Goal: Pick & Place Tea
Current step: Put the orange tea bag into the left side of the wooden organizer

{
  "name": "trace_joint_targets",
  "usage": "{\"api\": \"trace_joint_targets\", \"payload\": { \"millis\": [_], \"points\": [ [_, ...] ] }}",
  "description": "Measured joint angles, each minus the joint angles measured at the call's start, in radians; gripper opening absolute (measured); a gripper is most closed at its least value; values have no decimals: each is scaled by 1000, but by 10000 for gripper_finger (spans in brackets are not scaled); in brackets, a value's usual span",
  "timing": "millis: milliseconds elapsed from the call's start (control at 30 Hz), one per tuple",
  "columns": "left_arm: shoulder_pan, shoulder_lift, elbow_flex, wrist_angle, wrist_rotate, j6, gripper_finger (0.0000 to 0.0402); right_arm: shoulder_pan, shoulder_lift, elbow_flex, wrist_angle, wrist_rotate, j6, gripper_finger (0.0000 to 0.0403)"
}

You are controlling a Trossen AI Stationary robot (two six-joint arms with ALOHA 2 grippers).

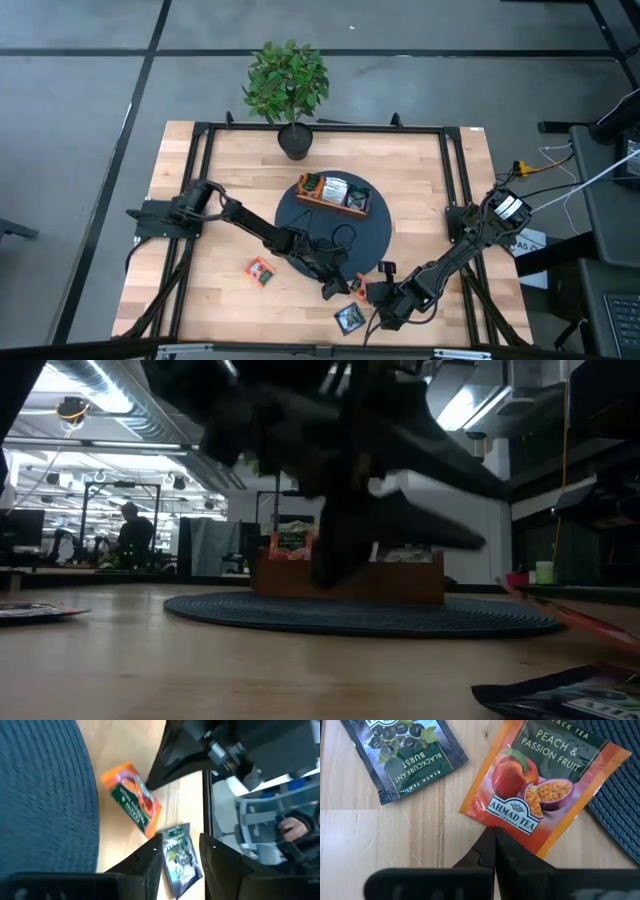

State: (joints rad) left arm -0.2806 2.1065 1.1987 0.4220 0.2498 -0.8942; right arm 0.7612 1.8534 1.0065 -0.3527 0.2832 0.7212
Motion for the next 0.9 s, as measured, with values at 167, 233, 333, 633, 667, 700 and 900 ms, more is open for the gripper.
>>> {"api": "trace_joint_targets", "payload": {
  "millis": [167,233,333,633,667,700,900],
  "points": [
    [-3,-51,2,-121,-64,58,123,0,0,0,0,0,0,0],
    [-7,-57,2,-134,-99,85,123,0,0,0,0,0,0,0],
    [-13,-50,2,-135,-143,118,123,0,0,0,0,0,0,0],
    [-20,-46,2,-132,-252,96,127,0,0,0,0,1,-10,0],
    [-21,-46,2,-132,-261,79,129,0,0,0,1,1,-15,0],
    [-21,-46,2,-134,-270,60,132,0,0,0,1,1,-18,0],
    [-22,-46,2,-135,-287,-16,157,0,0,0,1,1,-19,0]
  ]
}}
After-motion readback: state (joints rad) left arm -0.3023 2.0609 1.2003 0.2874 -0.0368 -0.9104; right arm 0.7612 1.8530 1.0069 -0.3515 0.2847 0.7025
